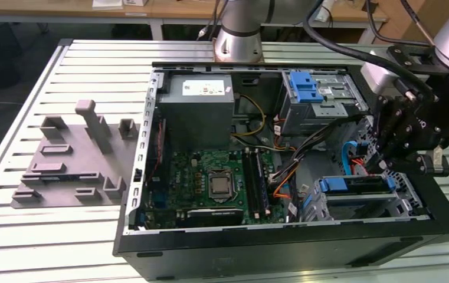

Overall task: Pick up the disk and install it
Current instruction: 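Insert the second disk wire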

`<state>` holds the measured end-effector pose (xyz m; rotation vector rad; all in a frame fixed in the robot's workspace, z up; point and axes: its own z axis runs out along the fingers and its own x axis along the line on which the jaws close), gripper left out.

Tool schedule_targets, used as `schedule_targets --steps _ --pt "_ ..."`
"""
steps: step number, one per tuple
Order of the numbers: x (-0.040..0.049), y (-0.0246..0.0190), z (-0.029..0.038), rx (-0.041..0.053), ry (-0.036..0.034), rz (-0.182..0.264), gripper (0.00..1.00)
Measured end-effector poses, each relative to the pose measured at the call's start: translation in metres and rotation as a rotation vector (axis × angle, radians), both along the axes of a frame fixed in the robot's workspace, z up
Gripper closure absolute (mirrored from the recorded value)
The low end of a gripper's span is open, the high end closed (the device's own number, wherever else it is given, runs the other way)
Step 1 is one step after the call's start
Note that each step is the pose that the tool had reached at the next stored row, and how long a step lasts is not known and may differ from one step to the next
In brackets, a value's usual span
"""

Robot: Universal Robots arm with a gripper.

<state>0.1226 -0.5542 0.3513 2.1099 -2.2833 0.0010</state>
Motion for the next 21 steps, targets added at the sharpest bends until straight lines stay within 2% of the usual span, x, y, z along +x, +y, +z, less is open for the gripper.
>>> schedule_targets --steps 7,11,17,21 --pt "-0.0126 0.0000 0.0006 -0.0001 -0.0038 0.000 0.89" --pt "-0.0143 0.0000 0.0059 0.0000 -0.0040 0.000 0.89" --pt "-0.0152 0.0003 0.0176 0.0002 -0.0040 0.000 0.89" --pt "-0.0172 0.0004 0.0217 0.0002 -0.0040 0.000 0.89"
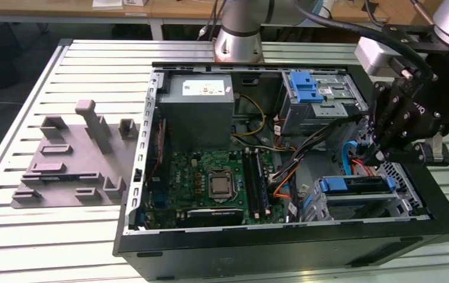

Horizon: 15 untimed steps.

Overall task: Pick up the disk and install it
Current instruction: 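Insert the second disk wire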

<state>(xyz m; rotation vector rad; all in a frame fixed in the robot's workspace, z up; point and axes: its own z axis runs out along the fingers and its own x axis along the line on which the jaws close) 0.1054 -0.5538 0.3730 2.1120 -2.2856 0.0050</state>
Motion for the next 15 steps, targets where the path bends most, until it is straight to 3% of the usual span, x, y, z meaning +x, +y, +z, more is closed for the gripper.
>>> schedule_targets --steps 6,15 --pt "-0.0035 0.0010 0.0016 0.0000 -0.0013 0.000 0.89" --pt "-0.0040 0.0091 0.0093 -0.0001 -0.0014 0.000 0.89"
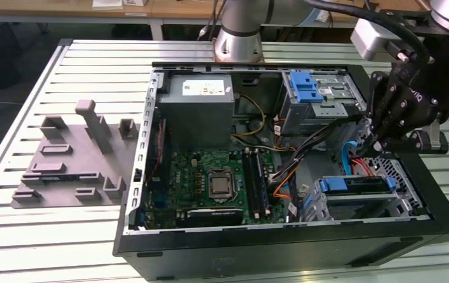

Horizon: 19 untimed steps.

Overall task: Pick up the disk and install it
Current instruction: 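Insert the second disk wire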

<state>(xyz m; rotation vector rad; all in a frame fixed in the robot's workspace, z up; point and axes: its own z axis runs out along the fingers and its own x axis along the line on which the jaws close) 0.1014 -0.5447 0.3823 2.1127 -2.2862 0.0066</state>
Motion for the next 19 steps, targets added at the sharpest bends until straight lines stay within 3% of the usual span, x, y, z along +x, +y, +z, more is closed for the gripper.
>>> schedule_targets --steps 9,17,19 --pt "-0.0003 0.0119 0.0038 -0.0010 0.0000 0.001 0.89" --pt "-0.0003 0.0145 0.0035 -0.0019 0.0000 0.001 0.89" --pt "-0.0003 0.0151 0.0032 -0.0020 0.0000 0.001 0.83"
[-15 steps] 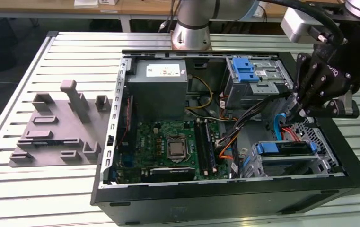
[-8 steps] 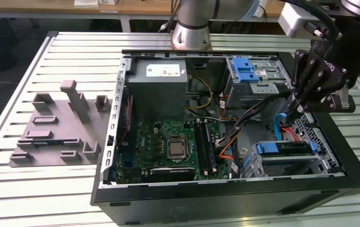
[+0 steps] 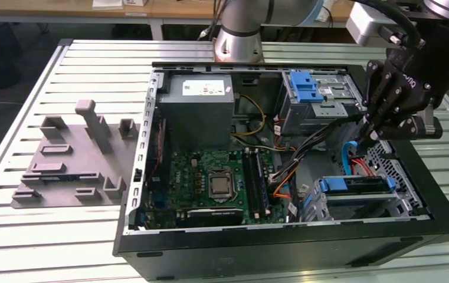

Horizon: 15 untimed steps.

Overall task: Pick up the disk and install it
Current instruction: 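Insert the second disk wire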

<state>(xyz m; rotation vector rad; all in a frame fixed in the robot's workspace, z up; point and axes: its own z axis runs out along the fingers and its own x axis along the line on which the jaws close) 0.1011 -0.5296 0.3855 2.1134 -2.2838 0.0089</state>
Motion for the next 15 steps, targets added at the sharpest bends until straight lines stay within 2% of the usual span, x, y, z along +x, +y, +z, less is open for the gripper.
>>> schedule_targets --steps 4,5,15 --pt "0.0000 0.0012 -0.0009 0.0000 0.0000 0.000 0.82" --pt "0.0000 0.0014 -0.0014 0.0001 0.0000 0.000 0.76" --pt "0.0000 0.0028 -0.0092 0.0002 0.0001 0.000 0.76"
